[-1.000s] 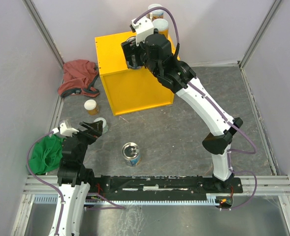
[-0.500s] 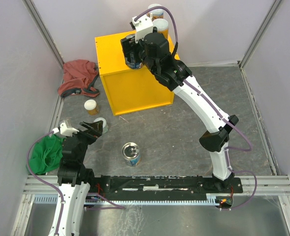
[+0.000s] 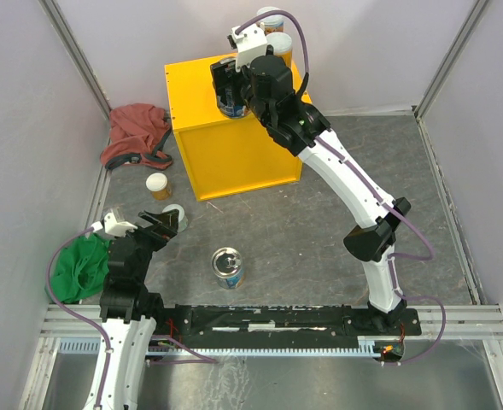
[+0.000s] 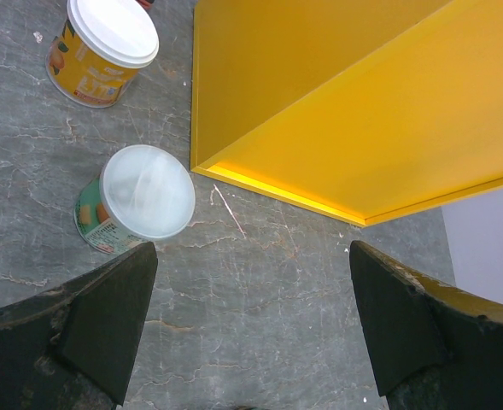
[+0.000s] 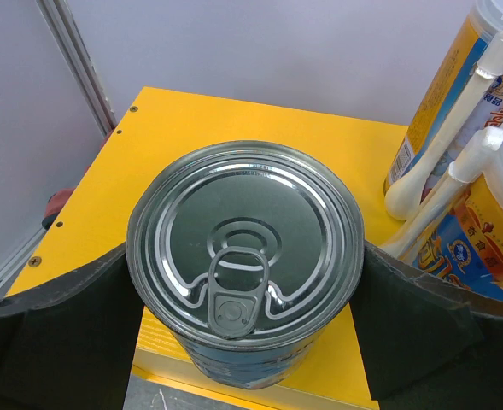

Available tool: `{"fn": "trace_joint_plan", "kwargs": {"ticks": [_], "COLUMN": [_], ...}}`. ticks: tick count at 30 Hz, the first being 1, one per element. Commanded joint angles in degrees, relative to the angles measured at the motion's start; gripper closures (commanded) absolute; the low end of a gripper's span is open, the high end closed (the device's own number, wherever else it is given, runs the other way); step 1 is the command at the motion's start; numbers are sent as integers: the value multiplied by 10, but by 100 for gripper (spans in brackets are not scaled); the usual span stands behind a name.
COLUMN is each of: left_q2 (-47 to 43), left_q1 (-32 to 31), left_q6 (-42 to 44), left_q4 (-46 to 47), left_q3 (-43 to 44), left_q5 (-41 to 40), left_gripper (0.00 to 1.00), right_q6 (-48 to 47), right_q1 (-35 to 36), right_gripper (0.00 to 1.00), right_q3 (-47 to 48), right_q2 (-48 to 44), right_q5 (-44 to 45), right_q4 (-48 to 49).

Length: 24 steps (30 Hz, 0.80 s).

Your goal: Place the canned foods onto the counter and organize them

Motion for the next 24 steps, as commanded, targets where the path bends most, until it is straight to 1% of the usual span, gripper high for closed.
{"fn": "trace_joint_plan", "kwargs": {"ticks": [1,8,12,24], "left_q2": [2,2,0,-3], "left_q1": [-1,-1,-1,-1], "left_q6": [26,27,27,27], "left_q4": [27,28,28,31], "left_q3": [-1,0,0,-2], "left_q5": [8,10,12,17], "left_gripper": [1,1,1,1], "right_q6": [-1,0,-1,-5], "right_q1": [-4,-4,-4,-3], "right_gripper": [12,3,0,1], "right_q3": [38,48,53,55], "right_q2": [-6,-9,-11,-20], "right_q5": [-4,-32,-35,-41], "right_q4": [84,90,91,91]}}
